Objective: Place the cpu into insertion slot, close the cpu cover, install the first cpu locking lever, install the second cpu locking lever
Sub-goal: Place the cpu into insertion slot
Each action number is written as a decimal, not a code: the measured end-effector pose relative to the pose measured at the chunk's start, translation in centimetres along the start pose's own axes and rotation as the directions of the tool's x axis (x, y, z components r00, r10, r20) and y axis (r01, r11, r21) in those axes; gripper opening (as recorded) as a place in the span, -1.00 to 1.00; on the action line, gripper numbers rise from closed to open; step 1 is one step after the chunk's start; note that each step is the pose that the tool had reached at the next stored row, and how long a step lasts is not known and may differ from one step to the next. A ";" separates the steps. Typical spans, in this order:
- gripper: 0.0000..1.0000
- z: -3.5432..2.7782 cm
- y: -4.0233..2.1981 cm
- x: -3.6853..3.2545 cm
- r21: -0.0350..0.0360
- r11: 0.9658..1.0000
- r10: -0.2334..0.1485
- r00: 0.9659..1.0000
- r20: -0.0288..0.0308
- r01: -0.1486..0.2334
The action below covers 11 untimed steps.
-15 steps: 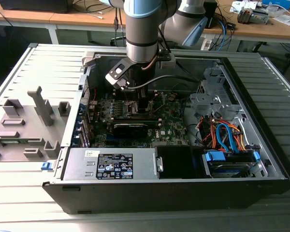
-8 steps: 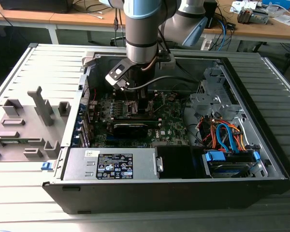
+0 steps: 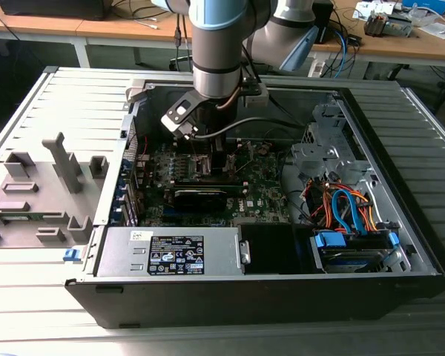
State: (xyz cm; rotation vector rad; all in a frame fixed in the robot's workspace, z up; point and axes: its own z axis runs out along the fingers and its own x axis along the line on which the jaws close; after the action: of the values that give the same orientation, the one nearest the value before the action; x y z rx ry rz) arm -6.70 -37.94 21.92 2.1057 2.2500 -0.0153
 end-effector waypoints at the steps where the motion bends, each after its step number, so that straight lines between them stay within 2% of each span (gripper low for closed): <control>1: 0.08 0.01 0.00 0.00 0.000 1.000 0.000 1.000 0.000 0.000; 11: 0.08 0.18 -0.13 0.02 0.000 1.000 0.000 1.000 0.000 0.000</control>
State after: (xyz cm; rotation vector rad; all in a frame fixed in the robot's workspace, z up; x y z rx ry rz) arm -6.82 -37.94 21.73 2.1057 2.2499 -0.0154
